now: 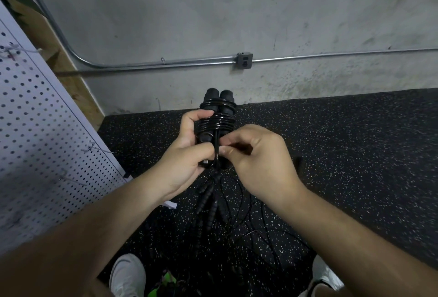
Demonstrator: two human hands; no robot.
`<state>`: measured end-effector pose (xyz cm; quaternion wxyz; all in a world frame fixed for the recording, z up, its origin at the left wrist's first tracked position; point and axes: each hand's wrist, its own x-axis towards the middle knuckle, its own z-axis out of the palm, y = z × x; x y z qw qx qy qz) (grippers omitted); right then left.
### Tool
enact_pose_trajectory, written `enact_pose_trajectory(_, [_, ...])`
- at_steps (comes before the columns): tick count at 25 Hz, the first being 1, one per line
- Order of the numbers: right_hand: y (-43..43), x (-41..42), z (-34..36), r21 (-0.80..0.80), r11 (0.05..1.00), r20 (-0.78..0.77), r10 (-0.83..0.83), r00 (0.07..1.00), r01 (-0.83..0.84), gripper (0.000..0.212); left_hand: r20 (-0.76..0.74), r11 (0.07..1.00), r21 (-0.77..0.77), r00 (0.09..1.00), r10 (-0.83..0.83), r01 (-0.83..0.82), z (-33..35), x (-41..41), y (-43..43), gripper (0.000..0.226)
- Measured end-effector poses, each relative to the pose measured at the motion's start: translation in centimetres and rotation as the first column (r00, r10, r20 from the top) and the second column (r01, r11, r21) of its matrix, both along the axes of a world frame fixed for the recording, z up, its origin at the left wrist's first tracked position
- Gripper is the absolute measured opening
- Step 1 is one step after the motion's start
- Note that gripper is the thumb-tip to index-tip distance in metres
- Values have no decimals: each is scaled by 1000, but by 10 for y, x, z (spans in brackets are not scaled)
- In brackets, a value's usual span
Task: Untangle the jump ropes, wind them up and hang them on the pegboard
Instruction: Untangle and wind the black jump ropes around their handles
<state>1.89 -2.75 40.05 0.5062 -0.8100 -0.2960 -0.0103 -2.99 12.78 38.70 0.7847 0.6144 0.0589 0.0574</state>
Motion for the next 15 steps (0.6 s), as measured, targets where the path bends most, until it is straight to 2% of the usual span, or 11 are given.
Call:
enact_pose_trajectory(3, [-1,4,-3,-33,995,181,95,979,-91,24,29,998,-46,998,52,-51,7,3,9,72])
enact_pose_trajectory(5, [-5,9,-3,-55,993,199,115,973,-106,23,49,998,-25,997,52,-51,10,2,15,72])
enact_pose_trajectory(7, [-8,12,-4,-49,997,184,73,980,-65,13,54,999,-18,998,28,-27,10,2,17,73])
enact_pose_trajectory(9, [-5,11,-7,-32,999,261,36,965,-29,5,58,999,-29,998,-21,22,7,3,14,72])
enact_pose_trajectory(11, [0,9,-10,-24,1000,317,26,948,-19,4,33,997,-35,997,-73,74,1,3,11,72])
enact_pose_trajectory(15, [1,8,-11,-56,995,305,97,948,-83,8,-8,994,7,994,-110,110,-2,0,13,73])
